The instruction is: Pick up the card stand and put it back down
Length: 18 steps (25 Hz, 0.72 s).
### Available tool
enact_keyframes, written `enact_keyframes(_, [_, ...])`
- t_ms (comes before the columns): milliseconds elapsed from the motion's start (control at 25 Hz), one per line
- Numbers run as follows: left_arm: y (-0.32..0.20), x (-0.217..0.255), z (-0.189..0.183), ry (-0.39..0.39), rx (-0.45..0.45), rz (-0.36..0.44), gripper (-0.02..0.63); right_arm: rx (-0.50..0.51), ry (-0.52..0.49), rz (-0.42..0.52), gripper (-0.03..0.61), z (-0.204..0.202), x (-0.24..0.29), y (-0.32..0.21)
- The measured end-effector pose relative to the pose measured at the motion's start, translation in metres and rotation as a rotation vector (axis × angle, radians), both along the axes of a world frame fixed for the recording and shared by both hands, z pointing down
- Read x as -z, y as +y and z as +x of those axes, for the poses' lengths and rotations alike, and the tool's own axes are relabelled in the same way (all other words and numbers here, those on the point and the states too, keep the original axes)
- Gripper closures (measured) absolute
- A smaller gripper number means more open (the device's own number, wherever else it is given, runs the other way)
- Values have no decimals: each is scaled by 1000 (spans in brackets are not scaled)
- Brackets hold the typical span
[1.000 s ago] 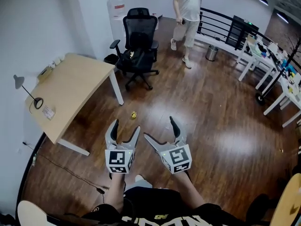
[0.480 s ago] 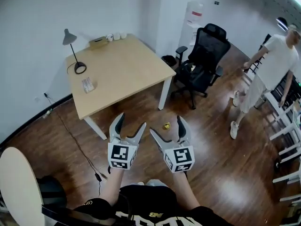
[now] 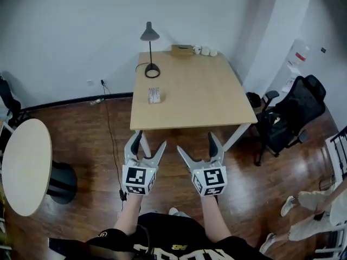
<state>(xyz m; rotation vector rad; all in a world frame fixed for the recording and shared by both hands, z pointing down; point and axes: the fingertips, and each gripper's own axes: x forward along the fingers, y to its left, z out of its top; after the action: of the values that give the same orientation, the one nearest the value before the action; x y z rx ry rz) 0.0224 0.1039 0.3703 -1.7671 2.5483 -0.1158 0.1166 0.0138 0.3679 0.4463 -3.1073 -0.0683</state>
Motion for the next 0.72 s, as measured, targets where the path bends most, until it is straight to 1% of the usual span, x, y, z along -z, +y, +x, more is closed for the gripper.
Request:
enact_keyframes(120, [6, -9, -25, 2, 69, -16, 258, 70, -1, -16, 108, -32, -9, -2])
enact_keyframes(240, [11, -25, -52, 28, 120, -42, 258, 136, 36, -58, 115, -68, -30, -1])
enact_keyframes(360, [13, -33, -86, 48, 158, -44, 259, 174, 50, -60, 120, -104, -36, -2])
enact_keyframes(480, [2, -36, -135, 39, 163, -38, 258, 185, 40, -48, 124, -152, -39, -12])
enact_keyframes(600, [-14, -35, -188, 17, 155, -38, 258, 188, 33, -61, 135, -208, -45, -31])
enact_keyframes(720, [-37, -19, -242, 5, 135, -6, 259, 183, 24, -25, 139, -257, -29, -51])
